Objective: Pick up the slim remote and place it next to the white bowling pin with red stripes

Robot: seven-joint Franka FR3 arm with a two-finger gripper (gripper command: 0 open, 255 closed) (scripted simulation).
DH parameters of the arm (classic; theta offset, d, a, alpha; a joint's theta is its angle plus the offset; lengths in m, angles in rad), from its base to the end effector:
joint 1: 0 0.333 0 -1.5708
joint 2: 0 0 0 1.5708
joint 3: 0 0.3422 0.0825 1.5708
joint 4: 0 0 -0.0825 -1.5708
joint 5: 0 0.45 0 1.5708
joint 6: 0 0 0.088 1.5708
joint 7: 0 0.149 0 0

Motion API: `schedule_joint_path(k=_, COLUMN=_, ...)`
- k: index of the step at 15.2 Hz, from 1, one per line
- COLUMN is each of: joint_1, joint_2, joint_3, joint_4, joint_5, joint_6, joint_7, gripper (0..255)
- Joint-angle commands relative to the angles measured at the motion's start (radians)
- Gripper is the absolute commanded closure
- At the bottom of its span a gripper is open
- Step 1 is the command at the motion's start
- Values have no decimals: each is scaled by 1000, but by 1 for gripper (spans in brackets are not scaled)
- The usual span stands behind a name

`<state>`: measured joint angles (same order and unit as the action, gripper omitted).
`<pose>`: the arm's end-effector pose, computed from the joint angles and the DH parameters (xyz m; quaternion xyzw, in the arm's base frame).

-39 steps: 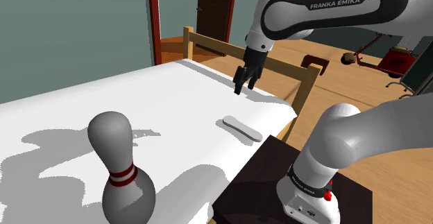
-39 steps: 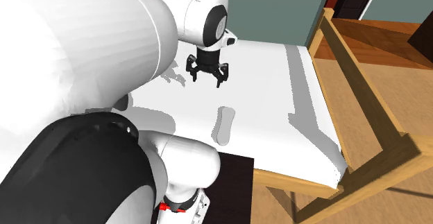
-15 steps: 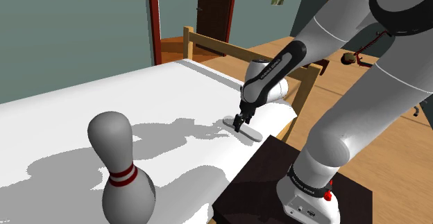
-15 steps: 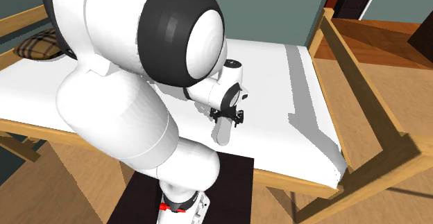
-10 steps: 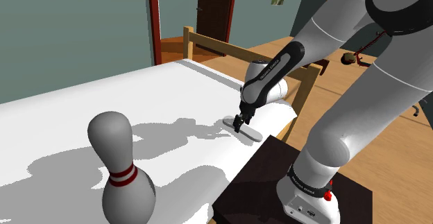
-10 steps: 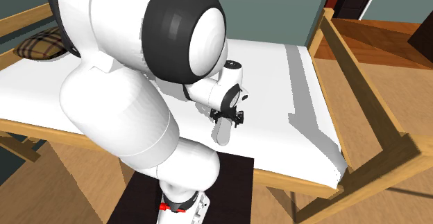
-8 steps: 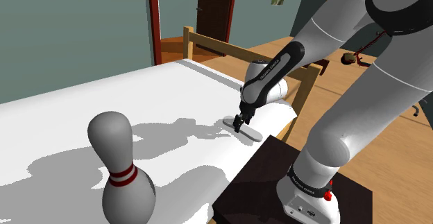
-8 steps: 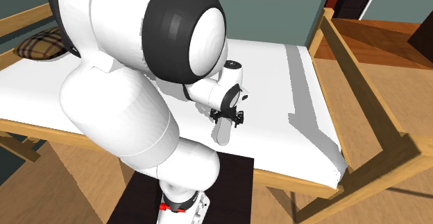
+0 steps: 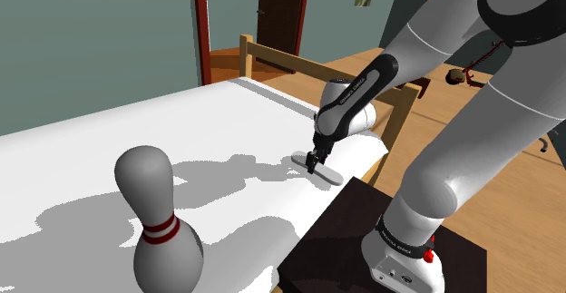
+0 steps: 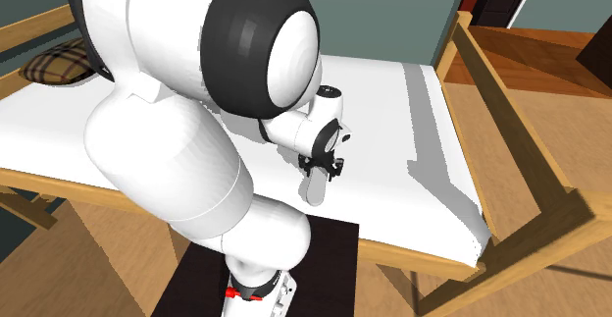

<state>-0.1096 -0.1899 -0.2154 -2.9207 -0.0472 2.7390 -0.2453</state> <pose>0.3444 -0.1059 0.1554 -0.9998 0.0163 -0.0053 0.0098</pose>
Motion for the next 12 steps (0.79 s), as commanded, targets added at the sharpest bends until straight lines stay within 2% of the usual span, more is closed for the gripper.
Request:
schedule_joint_path(k=1, joint_1=0, joint_2=0, joint_3=0, joint_4=0, joint_5=0, joint_6=0, joint_7=0, gripper=255)
schedule_joint_path(k=2, joint_1=0, joint_2=0, joint_3=0, joint_4=0, joint_5=0, joint_6=0, joint_7=0, gripper=255)
schedule_joint_path(k=12, joint_1=-28, joint_2=-191, joint_3=23, joint_4=21, joint_5=-39, joint_6=-211, joint_7=31, gripper=255)
